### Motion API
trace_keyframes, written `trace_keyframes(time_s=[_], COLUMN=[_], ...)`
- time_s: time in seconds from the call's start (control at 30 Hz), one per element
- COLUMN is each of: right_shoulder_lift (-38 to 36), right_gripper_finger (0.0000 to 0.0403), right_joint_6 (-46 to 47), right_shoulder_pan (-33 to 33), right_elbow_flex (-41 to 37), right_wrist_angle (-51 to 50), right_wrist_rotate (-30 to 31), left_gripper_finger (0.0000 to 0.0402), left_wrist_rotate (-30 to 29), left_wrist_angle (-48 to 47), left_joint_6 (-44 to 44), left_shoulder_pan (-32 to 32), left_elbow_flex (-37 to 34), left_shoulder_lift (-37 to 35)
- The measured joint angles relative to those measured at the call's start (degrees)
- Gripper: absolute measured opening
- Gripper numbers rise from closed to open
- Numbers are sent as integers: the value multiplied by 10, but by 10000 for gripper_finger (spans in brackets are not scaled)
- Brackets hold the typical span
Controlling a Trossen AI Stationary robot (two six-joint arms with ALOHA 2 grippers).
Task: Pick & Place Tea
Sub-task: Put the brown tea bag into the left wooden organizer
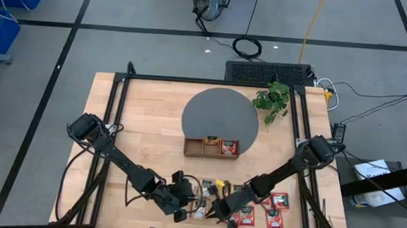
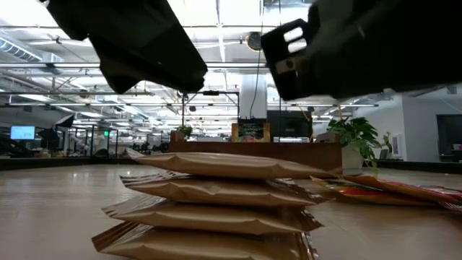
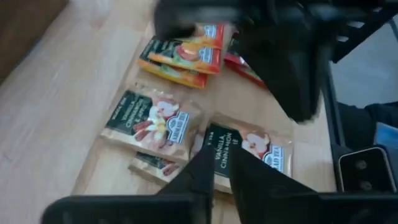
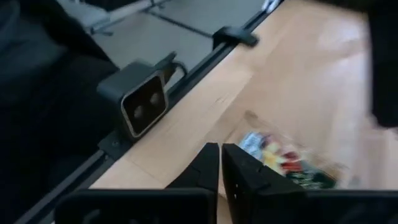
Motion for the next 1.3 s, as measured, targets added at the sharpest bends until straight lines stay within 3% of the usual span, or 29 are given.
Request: trace_keyframes(time_s=[0.2, 0.43, 0.8, 1.07, 1.2, 1.3], right_shoulder_lift=[45, 47, 47, 47, 47, 47], right_gripper_finger=[6, 6, 6, 6, 6, 6], right_joint_6=[-11, -5, 2, 16, 24, 24], right_shoulder_pan=[3, -3, -15, -24, -27, -29], right_elbow_flex=[45, 46, 44, 34, 34, 34], right_wrist_angle=[-3, -35, -65, -63, -64, -68], right_wrist_rotate=[2, 21, 20, 22, 34, 37], left_gripper_finger=[141, 228, 284, 250, 190, 123], left_wrist_rotate=[1, 8, 71, 97, 96, 96], left_wrist_angle=[3, -4, 10, 20, 20, 14], left_joint_6=[1, -45, -72, -70, -70, -70], left_shoulder_pan=[-7, -3, 37, 37, 38, 38], left_elbow_flex=[0, 0, 0, 0, 0, 0], left_shoulder_lift=[0, 15, 53, 53, 53, 53])
